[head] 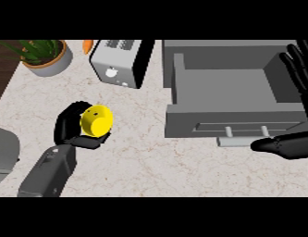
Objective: Pick up the cup, place it into the drawer and close the drawer
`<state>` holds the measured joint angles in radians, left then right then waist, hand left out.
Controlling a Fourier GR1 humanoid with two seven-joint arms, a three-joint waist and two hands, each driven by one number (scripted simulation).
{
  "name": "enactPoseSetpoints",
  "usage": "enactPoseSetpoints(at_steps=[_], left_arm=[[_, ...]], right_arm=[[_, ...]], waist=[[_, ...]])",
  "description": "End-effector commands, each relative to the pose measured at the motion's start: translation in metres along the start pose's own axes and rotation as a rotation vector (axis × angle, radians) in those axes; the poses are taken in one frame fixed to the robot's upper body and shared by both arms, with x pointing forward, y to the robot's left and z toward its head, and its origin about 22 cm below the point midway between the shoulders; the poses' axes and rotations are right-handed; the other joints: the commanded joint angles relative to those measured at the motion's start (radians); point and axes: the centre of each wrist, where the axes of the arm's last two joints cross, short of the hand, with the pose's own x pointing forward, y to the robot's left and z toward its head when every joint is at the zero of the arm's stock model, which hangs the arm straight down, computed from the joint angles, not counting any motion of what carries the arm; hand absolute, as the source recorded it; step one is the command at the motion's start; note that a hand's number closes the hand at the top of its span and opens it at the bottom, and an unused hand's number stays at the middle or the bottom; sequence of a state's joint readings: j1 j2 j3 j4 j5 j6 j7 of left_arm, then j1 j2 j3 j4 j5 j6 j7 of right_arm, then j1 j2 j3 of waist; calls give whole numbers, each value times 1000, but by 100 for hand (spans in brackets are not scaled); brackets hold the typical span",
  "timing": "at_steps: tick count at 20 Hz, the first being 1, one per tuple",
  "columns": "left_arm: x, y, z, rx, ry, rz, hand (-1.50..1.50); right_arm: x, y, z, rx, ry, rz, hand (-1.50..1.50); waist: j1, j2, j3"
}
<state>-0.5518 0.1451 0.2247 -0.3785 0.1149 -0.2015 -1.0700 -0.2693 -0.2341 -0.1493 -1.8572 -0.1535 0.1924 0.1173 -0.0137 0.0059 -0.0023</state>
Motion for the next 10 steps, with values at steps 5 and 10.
enactPoseSetpoints(at_steps=[5,10], left_arm=[[37,-47,-87,-49,-178,24,150],[72,-109,-125,-183,-179,42,150]], right_arm=[[-13,-5,14,-18,27,9,-150],[-10,-11,13,-36,23,26,-150]], waist=[[9,-8,3],[23,-14,4]])
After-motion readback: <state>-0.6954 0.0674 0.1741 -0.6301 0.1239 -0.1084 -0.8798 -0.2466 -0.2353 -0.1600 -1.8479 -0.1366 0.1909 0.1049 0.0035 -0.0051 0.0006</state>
